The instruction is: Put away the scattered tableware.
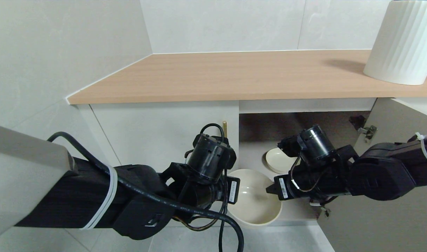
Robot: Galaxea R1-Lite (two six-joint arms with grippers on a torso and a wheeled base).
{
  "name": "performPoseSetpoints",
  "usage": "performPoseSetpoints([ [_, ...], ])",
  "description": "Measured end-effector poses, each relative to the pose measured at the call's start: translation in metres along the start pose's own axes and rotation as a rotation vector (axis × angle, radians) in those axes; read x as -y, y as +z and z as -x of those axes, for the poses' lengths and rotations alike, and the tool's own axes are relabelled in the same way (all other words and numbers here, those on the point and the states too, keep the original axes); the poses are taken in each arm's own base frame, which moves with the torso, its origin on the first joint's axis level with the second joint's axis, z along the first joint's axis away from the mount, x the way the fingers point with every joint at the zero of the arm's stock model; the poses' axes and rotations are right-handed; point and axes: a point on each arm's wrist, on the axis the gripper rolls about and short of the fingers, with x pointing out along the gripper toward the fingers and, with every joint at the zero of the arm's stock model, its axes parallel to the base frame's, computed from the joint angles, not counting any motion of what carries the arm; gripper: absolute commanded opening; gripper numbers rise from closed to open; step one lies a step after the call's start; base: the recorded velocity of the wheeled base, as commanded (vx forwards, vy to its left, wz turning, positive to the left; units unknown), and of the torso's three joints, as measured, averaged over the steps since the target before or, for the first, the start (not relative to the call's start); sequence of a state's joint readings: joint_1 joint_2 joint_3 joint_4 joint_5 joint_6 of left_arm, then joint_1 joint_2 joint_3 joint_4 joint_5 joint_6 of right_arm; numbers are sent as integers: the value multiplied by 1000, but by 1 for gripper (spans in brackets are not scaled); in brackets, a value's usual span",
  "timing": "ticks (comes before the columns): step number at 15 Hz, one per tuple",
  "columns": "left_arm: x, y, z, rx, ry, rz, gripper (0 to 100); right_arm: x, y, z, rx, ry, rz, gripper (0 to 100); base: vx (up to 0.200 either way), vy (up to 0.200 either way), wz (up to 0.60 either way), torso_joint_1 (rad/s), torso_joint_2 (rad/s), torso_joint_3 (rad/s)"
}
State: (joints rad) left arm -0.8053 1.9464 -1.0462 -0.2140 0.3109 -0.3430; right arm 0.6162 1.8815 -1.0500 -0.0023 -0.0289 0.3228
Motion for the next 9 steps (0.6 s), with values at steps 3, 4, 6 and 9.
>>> performPoseSetpoints([
  [3, 0, 0, -1, -1, -1, 0, 0, -1, -1, -1, 0, 5, 2, 0, 0, 0, 0, 0, 0, 0],
  [4, 0, -1, -1, -4, 0, -1, 0, -1, -1, -1, -2, 4, 3, 0, 0, 0, 0, 0, 0, 0],
  [6, 0, -1, -1, -5, 1, -2, 0, -2, -2, -1, -4, 4, 6, 0, 0, 0, 0, 0, 0, 0],
  [9, 0, -1, -1, -4, 5, -2, 100, -1, -1, -1, -4, -3, 1, 0, 0, 0, 0, 0, 0, 0],
])
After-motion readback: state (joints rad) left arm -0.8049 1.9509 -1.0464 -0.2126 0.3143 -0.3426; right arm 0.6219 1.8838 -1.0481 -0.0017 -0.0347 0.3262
